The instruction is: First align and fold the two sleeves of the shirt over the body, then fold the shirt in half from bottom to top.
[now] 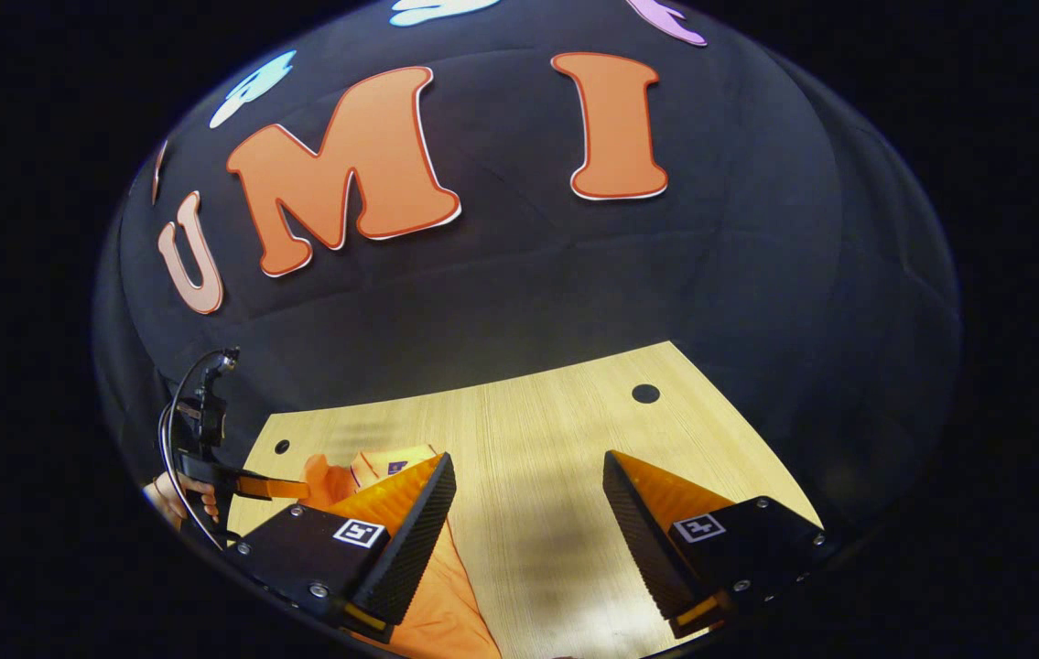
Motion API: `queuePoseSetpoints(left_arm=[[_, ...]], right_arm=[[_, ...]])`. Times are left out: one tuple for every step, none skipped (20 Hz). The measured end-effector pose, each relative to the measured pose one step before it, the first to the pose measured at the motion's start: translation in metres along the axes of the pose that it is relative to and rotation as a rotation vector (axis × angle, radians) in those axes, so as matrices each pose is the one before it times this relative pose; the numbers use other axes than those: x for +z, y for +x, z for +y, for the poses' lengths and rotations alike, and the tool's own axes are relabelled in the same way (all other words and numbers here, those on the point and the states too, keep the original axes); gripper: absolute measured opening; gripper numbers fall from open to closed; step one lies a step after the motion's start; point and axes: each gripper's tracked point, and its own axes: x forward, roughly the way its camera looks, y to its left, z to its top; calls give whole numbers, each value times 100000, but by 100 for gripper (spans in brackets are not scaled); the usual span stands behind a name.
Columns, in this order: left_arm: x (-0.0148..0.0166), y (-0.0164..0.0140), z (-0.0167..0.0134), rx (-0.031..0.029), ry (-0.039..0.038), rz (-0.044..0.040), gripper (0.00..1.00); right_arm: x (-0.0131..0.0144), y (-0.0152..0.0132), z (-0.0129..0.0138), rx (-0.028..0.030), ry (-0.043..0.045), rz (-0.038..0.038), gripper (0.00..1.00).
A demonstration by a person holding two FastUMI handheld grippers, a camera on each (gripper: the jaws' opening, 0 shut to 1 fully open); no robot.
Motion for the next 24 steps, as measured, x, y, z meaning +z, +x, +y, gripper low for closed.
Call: queuePoseSetpoints(left_arm=[[-289, 695, -585, 765, 871, 1537, 1], [-238, 891, -444, 1952, 1022, 1261, 1], [-140, 873, -382, 1572, 1275, 697, 1], [-6, 555, -644, 582, 1037, 603, 2], [-114, 431, -896, -804, 481, 566, 2], [-88, 483, -929, -1320, -161, 784, 5], [-53, 962, -1297, -1981, -366, 1007, 5], [-383, 177, -757, -1608, -857, 506, 10], [21, 317, -514, -1215, -1095, 256, 10], [-25, 145, -443, -564, -1012, -126, 15], [135, 243, -511, -1785, -938, -213, 16], [-155, 214, -346, -1503, -719, -336, 24], [-164, 23, -140, -1052, 298, -24, 34], [72, -531, 14, -709, 789, -343, 59], [159, -136, 394, 1497, 728, -683, 79], [-63, -176, 230, 653, 527, -654, 99], [-76, -713, 636, 1690, -379, -798, 98], [119, -652, 335, 510, -995, -928, 98], [-53, -415, 323, 175, -929, -582, 98], [-128, -689, 440, 161, -601, -626, 99], [-282, -770, 521, 282, -248, -699, 99], [-363, -1160, 763, 797, -41, -1049, 99], [-428, -737, 507, 277, 454, -72, 99], [-591, -956, 529, 306, 604, -316, 99]], right_arm=[[-313, 56, -484, -614, 160, 627, 99], [-194, 1, -435, -445, 357, 510, 99], [-201, -18, -277, -344, 444, 579, 99], [-185, 11, -364, -394, 470, 460, 99], [-269, 176, -448, -591, 278, 611, 99], [-222, 164, -355, -617, 146, 502, 99], [-245, 51, -390, -444, 100, 779, 99], [-238, 18, -274, -264, 50, 616, 99], [-191, 85, -185, -201, -64, 527, 99], [-97, 141, 90, -339, -83, 453, 99], [-67, -4, 13, -202, -137, 538, 99], [-190, 108, -161, -265, -3, 404, 99], [-133, 82, -64, -355, 143, 547, 99], [-202, 107, -61, -79, 143, 562, 99], [-113, 158, 67, 125, 282, 543, 99], [-185, 189, 194, 379, 22, 717, 99], [-246, 280, 673, 1101, -274, 779, 99], [-226, 109, 703, 947, -461, 812, 99], [-186, 100, 833, 794, -783, 802, 99], [-219, 160, 758, 983, -1105, 902, 99], [-526, 240, 1164, 1896, -1639, 1655, 99], [-632, 27, 855, 904, -2257, 2051, 99], [-759, 262, 650, -317, -2266, 1581, 99], [-595, 266, 839, 223, -2005, 1806, 99]])
